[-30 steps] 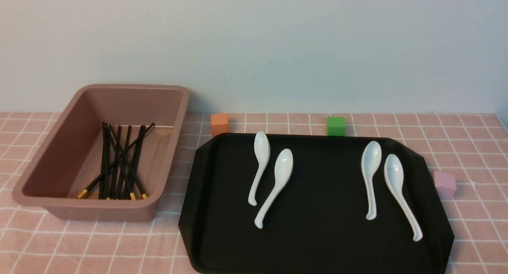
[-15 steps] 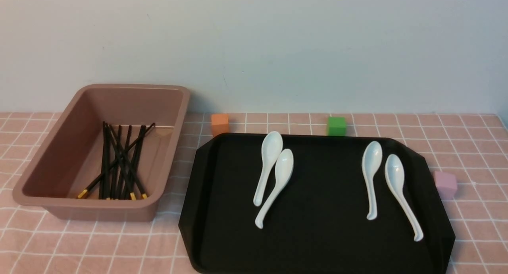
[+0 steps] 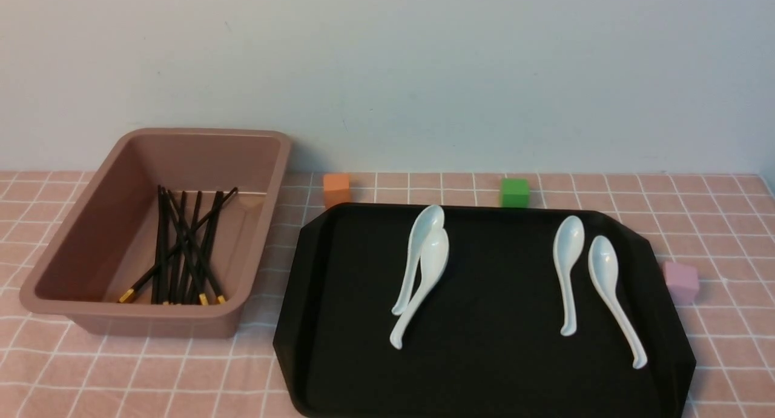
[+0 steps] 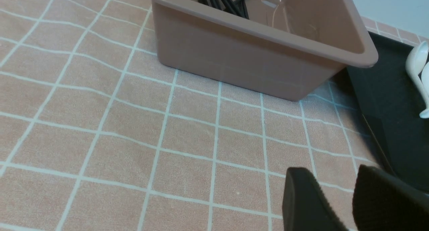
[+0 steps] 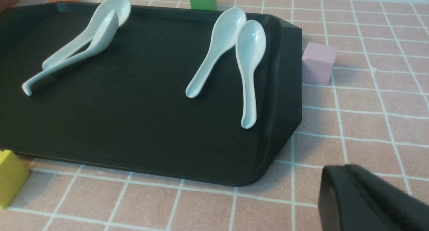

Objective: On pink tablecloth take chopsticks from black tray and put them in box.

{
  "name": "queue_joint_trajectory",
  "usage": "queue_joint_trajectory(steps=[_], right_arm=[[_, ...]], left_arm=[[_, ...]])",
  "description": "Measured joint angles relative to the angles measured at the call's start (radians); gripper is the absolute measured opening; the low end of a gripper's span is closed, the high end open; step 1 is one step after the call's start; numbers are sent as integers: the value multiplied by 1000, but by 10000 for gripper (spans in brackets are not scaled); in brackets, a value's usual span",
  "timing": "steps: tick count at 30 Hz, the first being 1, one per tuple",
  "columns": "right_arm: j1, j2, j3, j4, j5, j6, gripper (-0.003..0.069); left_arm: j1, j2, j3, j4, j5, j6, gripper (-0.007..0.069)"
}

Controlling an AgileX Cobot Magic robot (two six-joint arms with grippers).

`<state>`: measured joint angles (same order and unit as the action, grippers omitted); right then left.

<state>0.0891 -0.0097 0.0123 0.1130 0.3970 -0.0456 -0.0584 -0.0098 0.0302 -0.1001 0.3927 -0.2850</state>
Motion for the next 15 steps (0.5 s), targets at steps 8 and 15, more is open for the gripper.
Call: queue_joint_trajectory(steps=[8, 15], right_arm=[[0, 0, 0, 0, 0, 0, 26], [0, 0, 0, 0, 0, 0, 35]], left_arm=[[0, 0, 0, 0, 0, 0, 239], [0, 0, 0, 0, 0, 0, 239]])
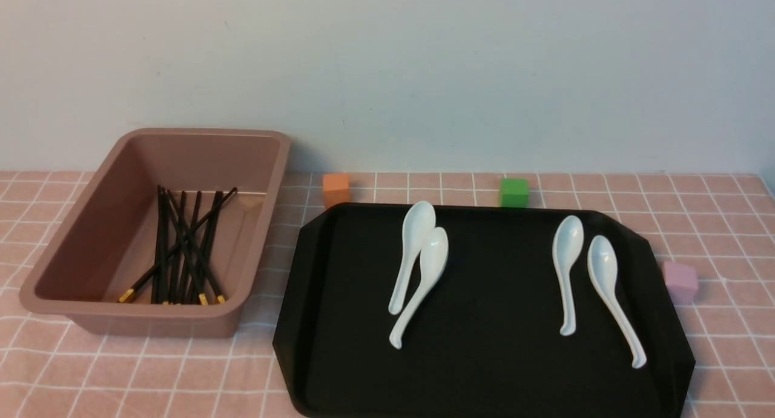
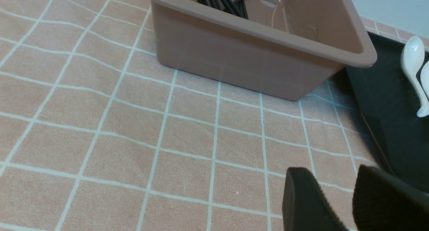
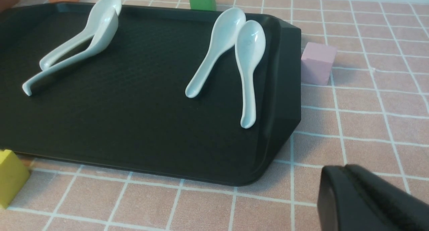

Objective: On pink tablecloth take chopsticks from black tray and put them in box.

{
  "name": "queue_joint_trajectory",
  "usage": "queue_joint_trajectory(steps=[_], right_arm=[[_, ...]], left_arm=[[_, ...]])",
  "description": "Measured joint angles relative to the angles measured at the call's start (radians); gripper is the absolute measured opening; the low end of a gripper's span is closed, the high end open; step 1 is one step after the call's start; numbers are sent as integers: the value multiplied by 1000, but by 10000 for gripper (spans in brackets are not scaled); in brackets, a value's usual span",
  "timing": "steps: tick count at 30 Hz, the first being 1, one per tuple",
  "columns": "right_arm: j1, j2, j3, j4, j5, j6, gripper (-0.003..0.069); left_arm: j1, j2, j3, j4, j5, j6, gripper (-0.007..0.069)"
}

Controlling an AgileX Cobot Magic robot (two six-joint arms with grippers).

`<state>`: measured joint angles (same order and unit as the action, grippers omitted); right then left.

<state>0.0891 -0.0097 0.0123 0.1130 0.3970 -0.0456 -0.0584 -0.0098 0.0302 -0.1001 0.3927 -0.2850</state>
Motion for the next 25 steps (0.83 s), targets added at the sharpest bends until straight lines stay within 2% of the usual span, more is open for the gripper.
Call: queue_joint_trajectory(steps=[25], right_arm=[[0, 0, 0, 0, 0, 0, 46]], left_arm=[[0, 0, 0, 0, 0, 0, 239]])
